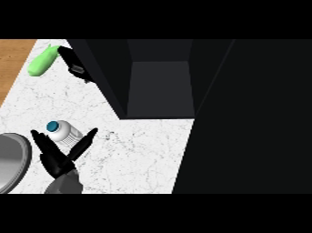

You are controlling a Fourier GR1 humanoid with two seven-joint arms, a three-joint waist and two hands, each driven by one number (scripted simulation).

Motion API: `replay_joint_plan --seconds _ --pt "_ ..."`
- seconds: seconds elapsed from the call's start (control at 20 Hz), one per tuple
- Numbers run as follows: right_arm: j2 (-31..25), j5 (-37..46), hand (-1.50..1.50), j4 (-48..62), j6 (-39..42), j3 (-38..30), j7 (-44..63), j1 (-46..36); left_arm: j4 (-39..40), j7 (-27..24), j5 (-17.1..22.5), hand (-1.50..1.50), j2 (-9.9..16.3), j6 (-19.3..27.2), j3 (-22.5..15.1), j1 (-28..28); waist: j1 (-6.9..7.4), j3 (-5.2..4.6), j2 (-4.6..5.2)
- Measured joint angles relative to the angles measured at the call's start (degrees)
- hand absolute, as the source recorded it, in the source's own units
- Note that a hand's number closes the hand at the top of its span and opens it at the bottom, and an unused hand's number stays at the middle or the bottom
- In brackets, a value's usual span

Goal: Pick up the bottled water, place it into the cabinet and close the cabinet

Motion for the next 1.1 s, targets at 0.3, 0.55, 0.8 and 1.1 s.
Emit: replay_joint_plan --seconds 0.3,0.55,0.8,1.1 --pt "-0.67 0.09 -1.50 -0.21 -0.62 -0.09 0.66 -0.37 5.53 -6.38 3.91 -1.50 -0.02 -4.56 0.64 -1.16 -0.02 0.00 -0.02" --pt "-1.08 0.07 -1.50 -0.07 -1.32 0.10 0.18 -0.20 7.88 -9.63 6.37 1.50 0.24 -7.98 1.16 -2.10 0.04 0.01 -0.04" --pt "-1.28 0.29 -1.50 0.11 -1.82 0.45 0.96 -0.94 11.25 -11.77 8.01 1.50 0.50 -11.51 2.42 -4.33 -0.01 0.02 -0.04" --pt "-2.33 0.13 -1.50 0.20 -2.33 0.81 -1.32 0.73 11.32 -12.51 9.23 1.50 0.89 -14.75 2.57 -4.84 0.08 0.04 -0.08"
